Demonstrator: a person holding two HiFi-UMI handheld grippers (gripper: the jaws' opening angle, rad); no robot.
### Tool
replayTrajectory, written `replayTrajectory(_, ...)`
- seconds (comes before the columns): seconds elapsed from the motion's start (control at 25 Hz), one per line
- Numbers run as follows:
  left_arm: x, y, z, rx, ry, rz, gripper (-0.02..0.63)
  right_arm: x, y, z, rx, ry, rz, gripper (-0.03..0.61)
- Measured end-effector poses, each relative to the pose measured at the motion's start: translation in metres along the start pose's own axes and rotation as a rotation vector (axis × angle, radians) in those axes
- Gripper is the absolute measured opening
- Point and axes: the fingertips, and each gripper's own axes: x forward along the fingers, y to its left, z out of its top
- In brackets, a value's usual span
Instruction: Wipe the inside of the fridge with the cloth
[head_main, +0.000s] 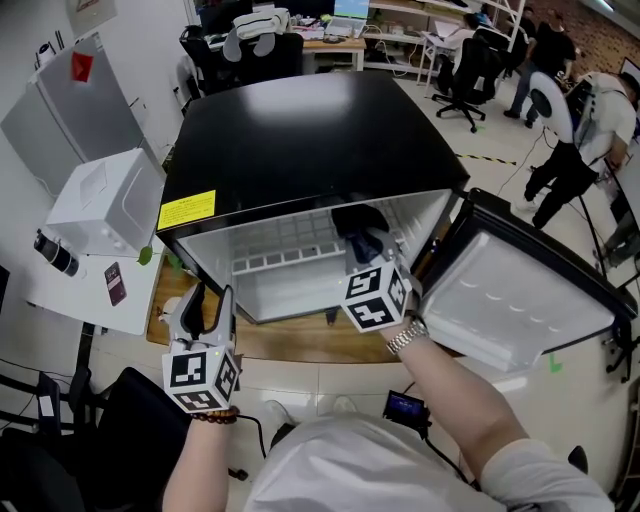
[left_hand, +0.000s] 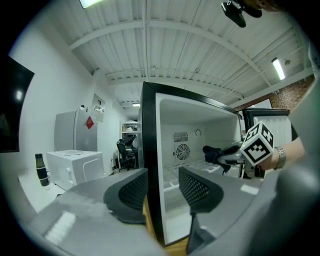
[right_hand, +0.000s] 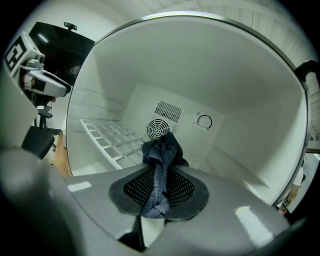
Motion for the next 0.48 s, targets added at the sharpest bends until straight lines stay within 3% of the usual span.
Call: replayTrajectory(0.48,0.005,-0.041,-0.010,0.007,0.017,-0.060,0.189,-0.005,-0.030,-0.016,0.037,0.014,-0.033,0.060)
